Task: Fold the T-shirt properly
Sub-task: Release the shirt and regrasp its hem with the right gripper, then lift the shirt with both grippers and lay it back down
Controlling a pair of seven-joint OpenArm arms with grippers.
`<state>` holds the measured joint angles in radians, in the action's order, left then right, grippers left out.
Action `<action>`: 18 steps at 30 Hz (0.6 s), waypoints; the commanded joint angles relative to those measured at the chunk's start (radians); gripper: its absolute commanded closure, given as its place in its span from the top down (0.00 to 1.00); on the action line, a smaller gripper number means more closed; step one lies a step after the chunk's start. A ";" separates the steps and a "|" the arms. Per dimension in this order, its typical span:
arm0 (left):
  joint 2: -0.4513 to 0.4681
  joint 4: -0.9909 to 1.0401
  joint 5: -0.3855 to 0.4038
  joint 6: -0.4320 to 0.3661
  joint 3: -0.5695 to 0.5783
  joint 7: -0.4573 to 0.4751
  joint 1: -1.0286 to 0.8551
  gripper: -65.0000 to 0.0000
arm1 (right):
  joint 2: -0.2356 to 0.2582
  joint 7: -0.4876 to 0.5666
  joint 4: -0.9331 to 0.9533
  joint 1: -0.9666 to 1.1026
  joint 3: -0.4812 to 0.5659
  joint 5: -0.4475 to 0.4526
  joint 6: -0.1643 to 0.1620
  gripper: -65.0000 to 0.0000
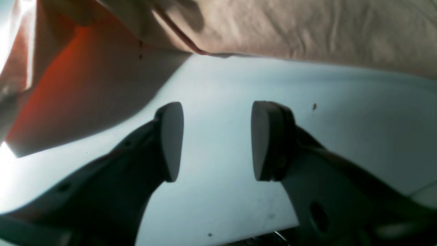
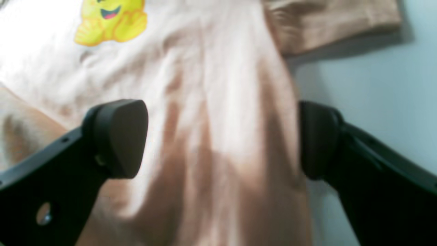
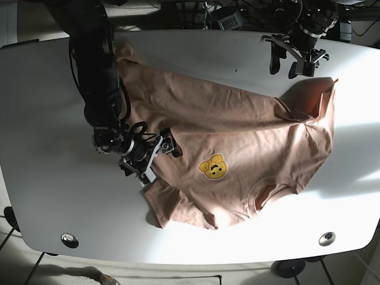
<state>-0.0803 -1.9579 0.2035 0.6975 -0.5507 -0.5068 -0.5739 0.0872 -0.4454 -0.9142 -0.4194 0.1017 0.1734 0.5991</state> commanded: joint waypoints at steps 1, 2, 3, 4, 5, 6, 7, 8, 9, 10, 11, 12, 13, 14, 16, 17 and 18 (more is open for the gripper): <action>-0.026 -0.013 0.014 0.001 0.008 0.027 -0.002 0.40 | -0.022 -0.013 -0.007 -0.019 0.007 0.004 0.006 1.00; -0.040 -0.010 0.012 0.001 0.008 0.027 -0.002 0.40 | -0.036 -0.011 -0.006 -0.019 0.007 0.004 0.006 1.00; -0.051 -0.010 0.012 0.001 0.008 0.027 -0.002 0.40 | -0.043 -0.006 -0.006 -0.019 0.003 0.004 0.006 0.96; -0.051 -0.010 0.012 0.001 0.008 0.027 -0.002 0.40 | -0.048 0.015 -0.006 -0.019 0.005 0.004 0.006 0.77; -0.051 -0.010 0.012 0.001 0.007 0.027 -0.002 0.40 | -0.050 0.033 -0.006 -0.020 0.005 0.004 0.006 0.61; -0.051 -0.010 0.012 0.001 0.005 0.027 -0.002 0.40 | -0.050 0.050 -0.006 -0.020 0.005 0.004 0.003 0.43; -0.051 -0.010 0.012 0.001 0.004 0.027 -0.002 0.40 | -0.050 0.063 -0.006 -0.022 0.003 0.004 -0.001 0.16; -0.048 -0.010 0.012 0.001 0.002 0.027 -0.002 0.40 | -0.048 0.064 -0.006 -0.025 0.003 0.004 -0.003 0.02; -0.045 -0.010 0.011 0.001 0.001 0.027 -0.002 0.40 | -0.047 0.064 -0.006 -0.037 -0.001 0.007 -0.003 0.04; -0.045 -0.010 0.011 0.001 0.001 0.027 -0.002 0.40 | -0.043 0.053 -0.009 -0.040 -0.021 0.013 -0.005 0.06; -0.043 -0.010 0.011 0.001 0.001 0.027 -0.002 0.40 | -0.037 0.035 -0.012 -0.040 -0.072 0.013 -0.005 0.04; -0.043 -0.010 0.011 0.001 0.001 0.027 -0.002 0.40 | -0.036 0.010 -0.012 -0.042 -0.138 0.013 -0.005 0.03; -0.043 -0.010 0.011 0.001 0.001 0.027 -0.002 0.40 | -0.036 -0.019 -0.012 -0.042 -0.207 0.013 -0.005 0.03; -0.043 -0.010 0.011 0.001 0.001 0.027 -0.002 0.40 | -0.031 -0.049 -0.012 -0.043 -0.271 0.013 -0.005 0.03; -0.043 -0.010 0.011 0.001 0.005 0.027 0.001 0.40 | -0.028 -0.091 -0.036 -0.034 -0.388 0.012 -0.001 0.03; -0.045 -0.010 0.011 0.001 0.008 0.027 0.002 0.40 | -0.016 -0.117 -0.078 -0.011 -0.431 0.012 -0.001 0.03; -0.048 -0.010 0.011 0.001 0.011 0.027 0.004 0.40 | -0.007 -0.152 -0.159 0.044 -0.477 0.013 0.003 0.03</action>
<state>-0.1291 -1.9518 0.2001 0.6968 -0.5388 -0.5037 -0.5652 0.0807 -0.6136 -1.0634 -0.3496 -0.3862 0.1654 0.5873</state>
